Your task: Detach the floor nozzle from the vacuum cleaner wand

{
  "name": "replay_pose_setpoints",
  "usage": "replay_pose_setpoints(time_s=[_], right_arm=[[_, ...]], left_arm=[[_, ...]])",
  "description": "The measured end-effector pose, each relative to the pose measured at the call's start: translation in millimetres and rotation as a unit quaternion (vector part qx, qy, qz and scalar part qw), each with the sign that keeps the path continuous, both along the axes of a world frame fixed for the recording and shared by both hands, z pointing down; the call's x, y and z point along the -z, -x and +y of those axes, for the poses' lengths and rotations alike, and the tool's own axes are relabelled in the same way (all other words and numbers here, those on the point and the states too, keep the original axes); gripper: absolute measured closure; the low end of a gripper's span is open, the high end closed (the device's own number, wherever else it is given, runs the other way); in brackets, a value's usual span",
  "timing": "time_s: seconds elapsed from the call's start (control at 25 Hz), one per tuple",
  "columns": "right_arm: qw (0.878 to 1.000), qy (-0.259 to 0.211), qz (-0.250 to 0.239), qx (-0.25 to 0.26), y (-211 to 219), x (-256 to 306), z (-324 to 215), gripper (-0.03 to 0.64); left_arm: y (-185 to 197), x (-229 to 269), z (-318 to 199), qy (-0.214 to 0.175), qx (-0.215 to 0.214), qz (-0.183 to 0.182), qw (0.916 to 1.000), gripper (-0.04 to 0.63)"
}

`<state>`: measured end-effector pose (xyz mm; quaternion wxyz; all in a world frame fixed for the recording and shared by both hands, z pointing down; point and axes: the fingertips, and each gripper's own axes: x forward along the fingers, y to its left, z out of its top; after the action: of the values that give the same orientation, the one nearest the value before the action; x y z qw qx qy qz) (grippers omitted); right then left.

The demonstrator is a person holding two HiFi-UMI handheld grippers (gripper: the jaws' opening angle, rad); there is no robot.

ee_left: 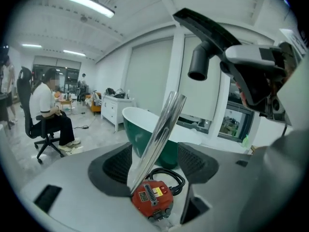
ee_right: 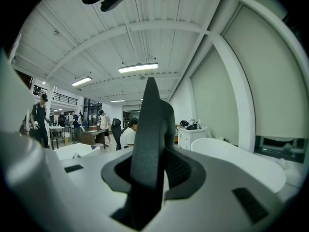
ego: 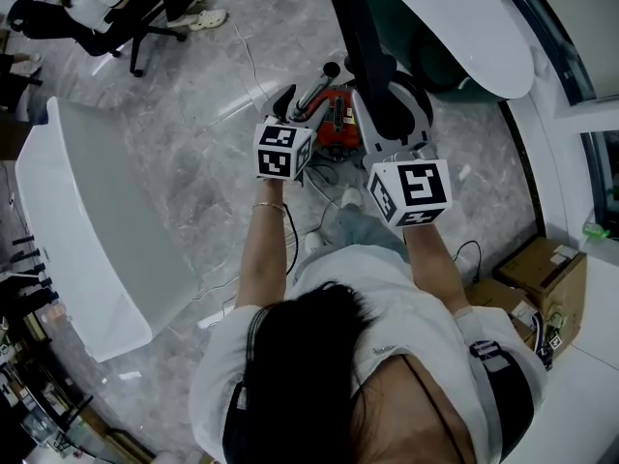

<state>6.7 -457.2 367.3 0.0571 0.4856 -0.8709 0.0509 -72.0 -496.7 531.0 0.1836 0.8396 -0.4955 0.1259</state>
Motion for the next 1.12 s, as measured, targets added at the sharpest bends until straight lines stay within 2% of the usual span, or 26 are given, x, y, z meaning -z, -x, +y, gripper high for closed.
replay_pose_setpoints(time_s=[0.24,0.44,0.56,0.64,0.72,0.8,0.88,1.0,1.12], right_arm=[[1.0,0.013,-0.016,-0.006,-0.9,-3.4,8.6,0.488],[0.999,0.022,-0.036,-0.01,-6.5,-2.7,20.7,0.488],[0.998,0.031,-0.054,-0.015,-10.3,-1.8,28.9,0.488],[0.997,0.033,-0.062,-0.02,-12.0,-0.4,33.9,0.488],[0.997,0.034,-0.066,-0.023,-12.5,0.6,40.1,0.488],[0.997,0.031,-0.059,-0.026,-12.5,1.4,47.7,0.488],[0.998,0.03,-0.056,-0.028,-12.2,2.0,56.6,0.488],[0.997,0.03,-0.06,-0.032,-8.9,2.1,69.1,0.488],[0.996,0.036,-0.068,-0.037,-6.5,0.7,82.2,0.488]], left_arm=[[16.8,41.9,20.8,-0.042,0.022,0.064,0.9968,0.318],[23.1,88.6,43.7,-0.089,0.03,0.145,0.985,0.318],[20.8,107.7,58.1,-0.093,0.027,0.165,0.9816,0.324],[22.8,120.4,65.3,-0.101,0.032,0.178,0.9783,0.356],[27.8,127.1,71.4,-0.1,0.044,0.179,0.9777,0.398],[34.4,127.0,76.0,-0.087,0.062,0.162,0.981,0.513],[39.6,130.9,83.2,-0.083,0.076,0.157,0.9813,0.572],[42.9,140.7,96.9,-0.088,0.08,0.169,0.9784,0.591],[43.2,140.0,110.2,-0.079,0.084,0.146,0.9825,0.591]])
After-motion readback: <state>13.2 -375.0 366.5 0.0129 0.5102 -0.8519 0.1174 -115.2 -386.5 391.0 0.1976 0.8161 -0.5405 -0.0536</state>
